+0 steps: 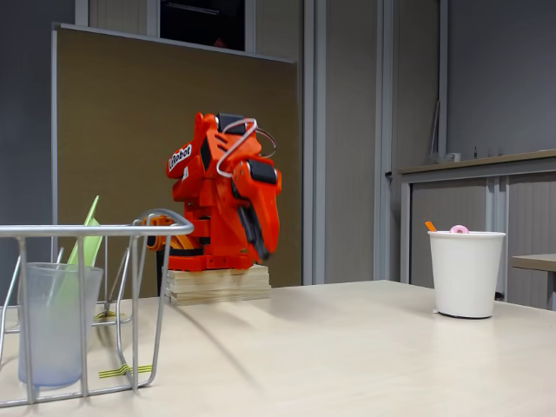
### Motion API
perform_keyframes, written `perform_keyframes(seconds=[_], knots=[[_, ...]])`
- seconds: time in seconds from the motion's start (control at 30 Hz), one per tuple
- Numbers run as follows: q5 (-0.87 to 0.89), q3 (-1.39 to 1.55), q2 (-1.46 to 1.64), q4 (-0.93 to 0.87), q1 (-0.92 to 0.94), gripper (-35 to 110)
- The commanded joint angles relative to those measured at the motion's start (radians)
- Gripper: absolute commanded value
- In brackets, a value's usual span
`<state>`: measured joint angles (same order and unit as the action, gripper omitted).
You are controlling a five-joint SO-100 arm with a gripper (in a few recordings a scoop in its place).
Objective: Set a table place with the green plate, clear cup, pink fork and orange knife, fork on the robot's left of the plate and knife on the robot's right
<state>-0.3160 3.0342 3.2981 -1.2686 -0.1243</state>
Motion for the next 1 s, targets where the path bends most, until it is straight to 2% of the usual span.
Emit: perform_keyframes(seconds=[0.0, 0.13, 0.23, 0.3, 0.33, 0.37, 0.4, 0.47, 0.5, 0.53, 0.6, 0.67, 0.73, 0.8, 0.83, 0.97], knots=[[-0.011, -0.17, -0.078, -0.054, 0.009, 6], [-0.114, -0.419, -0.35, -0.081, 0.058, 15], [-0.152, -0.604, -0.56, -0.109, 0.083, 15], [-0.141, -0.732, -0.689, -0.13, 0.091, 13], [-0.109, -0.784, -0.741, -0.124, 0.092, 6], [0.012, -0.83, -0.787, -0.112, 0.095, 0], [0.242, -0.877, -0.83, -0.118, 0.106, 0], [0.822, -0.968, -0.905, -0.178, 0.126, 1], [0.997, -0.997, -0.927, -0.198, 0.138, 2], [1.048, -1.009, -0.939, -0.199, 0.15, 1], [0.966, -1.011, -0.945, -0.202, 0.175, 1], [1.008, -1.002, -0.945, -0.184, 0.19, 0], [1.192, -0.992, -0.943, -0.181, 0.202, 0], [1.447, -0.979, -0.934, -0.16, 0.23, 0], [1.505, -0.979, -0.934, -0.156, 0.249, 0], [1.344, -0.989, -0.95, -0.173, 0.319, 0]])
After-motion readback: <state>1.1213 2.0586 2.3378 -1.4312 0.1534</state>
